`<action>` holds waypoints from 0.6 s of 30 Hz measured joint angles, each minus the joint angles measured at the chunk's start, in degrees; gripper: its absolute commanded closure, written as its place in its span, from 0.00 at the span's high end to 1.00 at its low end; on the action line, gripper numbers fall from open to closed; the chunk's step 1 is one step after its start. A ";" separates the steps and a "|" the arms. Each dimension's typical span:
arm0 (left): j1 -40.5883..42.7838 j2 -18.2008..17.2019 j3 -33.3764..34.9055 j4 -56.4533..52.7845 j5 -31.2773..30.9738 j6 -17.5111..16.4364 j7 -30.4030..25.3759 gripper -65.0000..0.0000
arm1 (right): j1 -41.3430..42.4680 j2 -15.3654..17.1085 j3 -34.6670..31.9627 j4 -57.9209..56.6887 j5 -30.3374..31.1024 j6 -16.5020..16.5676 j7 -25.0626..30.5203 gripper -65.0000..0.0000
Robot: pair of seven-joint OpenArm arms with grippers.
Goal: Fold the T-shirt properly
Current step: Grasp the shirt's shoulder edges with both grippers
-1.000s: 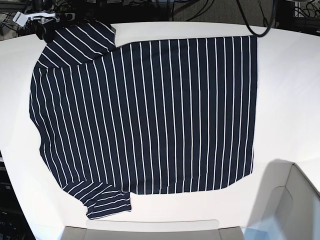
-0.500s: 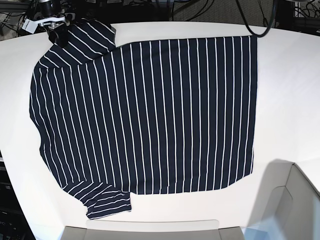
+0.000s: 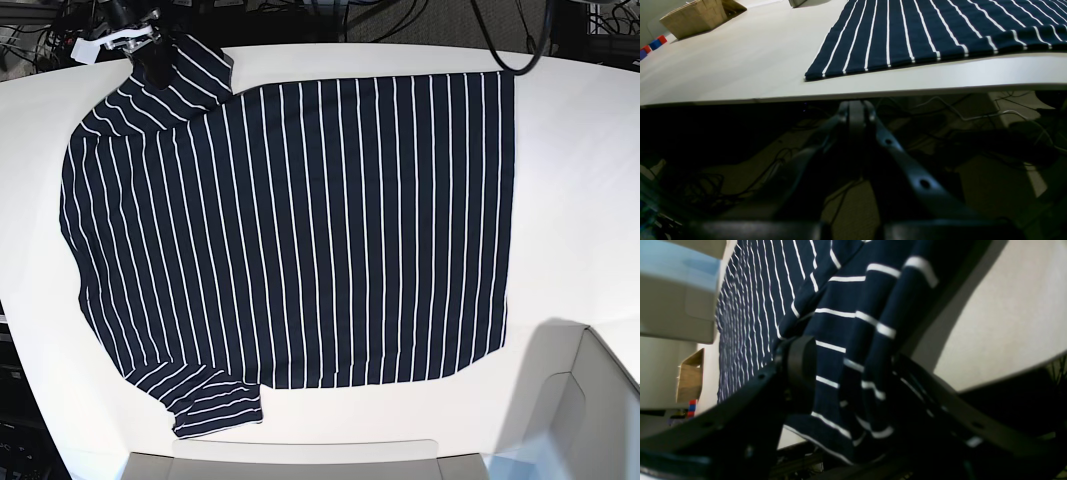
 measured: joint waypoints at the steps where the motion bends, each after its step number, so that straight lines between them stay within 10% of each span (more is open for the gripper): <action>1: 0.04 0.02 0.00 0.48 0.00 0.02 0.07 0.03 | 0.44 -0.02 0.02 -0.17 0.35 -0.02 -0.07 0.42; 13: 8.46 0.00 6.40 16.57 -0.37 0.26 0.46 0.25 | 0.81 0.39 0.02 -0.98 0.57 0.33 0.44 0.42; 18: 9.84 -0.20 9.11 26.45 -2.73 0.00 12.33 0.26 | 0.81 0.42 0.02 -0.98 0.48 0.33 0.31 0.42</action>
